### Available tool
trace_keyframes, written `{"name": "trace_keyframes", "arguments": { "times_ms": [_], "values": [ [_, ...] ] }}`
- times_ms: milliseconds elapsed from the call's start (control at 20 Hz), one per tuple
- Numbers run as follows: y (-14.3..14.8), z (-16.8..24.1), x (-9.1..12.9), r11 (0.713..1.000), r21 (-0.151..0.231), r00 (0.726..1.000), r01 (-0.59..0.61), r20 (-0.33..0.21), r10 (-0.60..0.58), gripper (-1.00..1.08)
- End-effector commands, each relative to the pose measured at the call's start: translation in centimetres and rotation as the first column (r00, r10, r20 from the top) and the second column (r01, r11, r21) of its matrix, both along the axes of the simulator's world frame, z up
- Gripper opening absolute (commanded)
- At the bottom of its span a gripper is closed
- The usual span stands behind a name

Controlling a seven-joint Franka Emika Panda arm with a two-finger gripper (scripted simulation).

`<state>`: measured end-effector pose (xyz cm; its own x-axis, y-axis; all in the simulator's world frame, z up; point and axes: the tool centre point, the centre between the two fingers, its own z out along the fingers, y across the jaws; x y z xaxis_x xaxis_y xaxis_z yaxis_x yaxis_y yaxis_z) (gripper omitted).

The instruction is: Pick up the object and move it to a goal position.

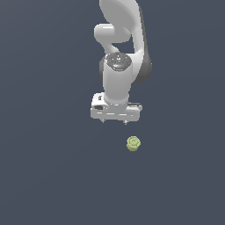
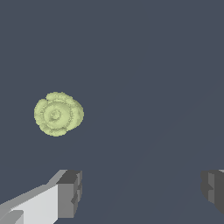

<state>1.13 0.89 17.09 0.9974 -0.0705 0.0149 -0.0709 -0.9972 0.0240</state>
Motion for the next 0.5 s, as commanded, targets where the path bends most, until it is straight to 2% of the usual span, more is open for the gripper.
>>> {"name": "trace_keyframes", "arguments": {
  "times_ms": [0, 250, 450],
  "values": [
    [0.3, -0.2, 0.2, 0.999, 0.002, 0.999, 0.037, 0.000, -0.037, 1.00],
    [1.3, -0.9, 0.9, 0.990, 0.008, 0.990, 0.138, 0.000, -0.138, 1.00],
    [2.1, -1.5, 1.5, 0.972, 0.013, 0.973, 0.233, -0.001, -0.233, 1.00]
  ]
}}
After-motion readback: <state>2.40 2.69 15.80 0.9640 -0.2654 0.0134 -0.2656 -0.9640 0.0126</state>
